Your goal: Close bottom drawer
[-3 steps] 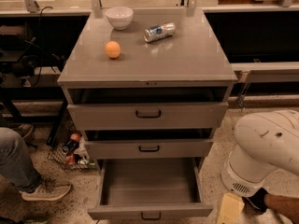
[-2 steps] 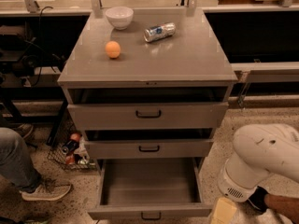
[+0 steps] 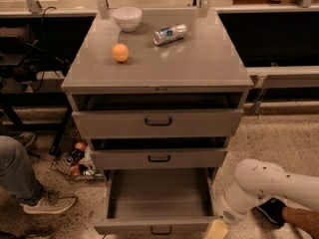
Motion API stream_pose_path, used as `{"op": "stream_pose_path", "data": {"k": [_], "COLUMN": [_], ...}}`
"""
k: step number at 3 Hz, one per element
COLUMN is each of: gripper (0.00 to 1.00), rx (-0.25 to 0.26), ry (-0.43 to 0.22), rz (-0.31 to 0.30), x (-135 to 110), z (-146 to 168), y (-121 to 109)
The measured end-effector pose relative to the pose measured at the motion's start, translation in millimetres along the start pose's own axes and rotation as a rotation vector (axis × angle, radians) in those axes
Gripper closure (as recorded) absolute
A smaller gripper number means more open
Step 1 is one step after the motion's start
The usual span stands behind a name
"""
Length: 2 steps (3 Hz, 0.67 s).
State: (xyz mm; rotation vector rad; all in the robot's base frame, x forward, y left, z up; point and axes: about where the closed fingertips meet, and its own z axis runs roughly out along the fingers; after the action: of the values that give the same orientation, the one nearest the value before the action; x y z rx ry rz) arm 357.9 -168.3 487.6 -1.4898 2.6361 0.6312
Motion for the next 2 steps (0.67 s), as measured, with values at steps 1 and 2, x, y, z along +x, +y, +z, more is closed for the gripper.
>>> {"op": "stream_pose_path", "data": {"k": [1, 2], "gripper": [0.02, 0.31], "rx": [-0.088, -0.148], "ry": [-0.05, -0.057], "rz": [0.042, 0.088], "x": [2.5, 11.3], "z": [77.0, 132.3], "y": [-23.0, -28.5]}}
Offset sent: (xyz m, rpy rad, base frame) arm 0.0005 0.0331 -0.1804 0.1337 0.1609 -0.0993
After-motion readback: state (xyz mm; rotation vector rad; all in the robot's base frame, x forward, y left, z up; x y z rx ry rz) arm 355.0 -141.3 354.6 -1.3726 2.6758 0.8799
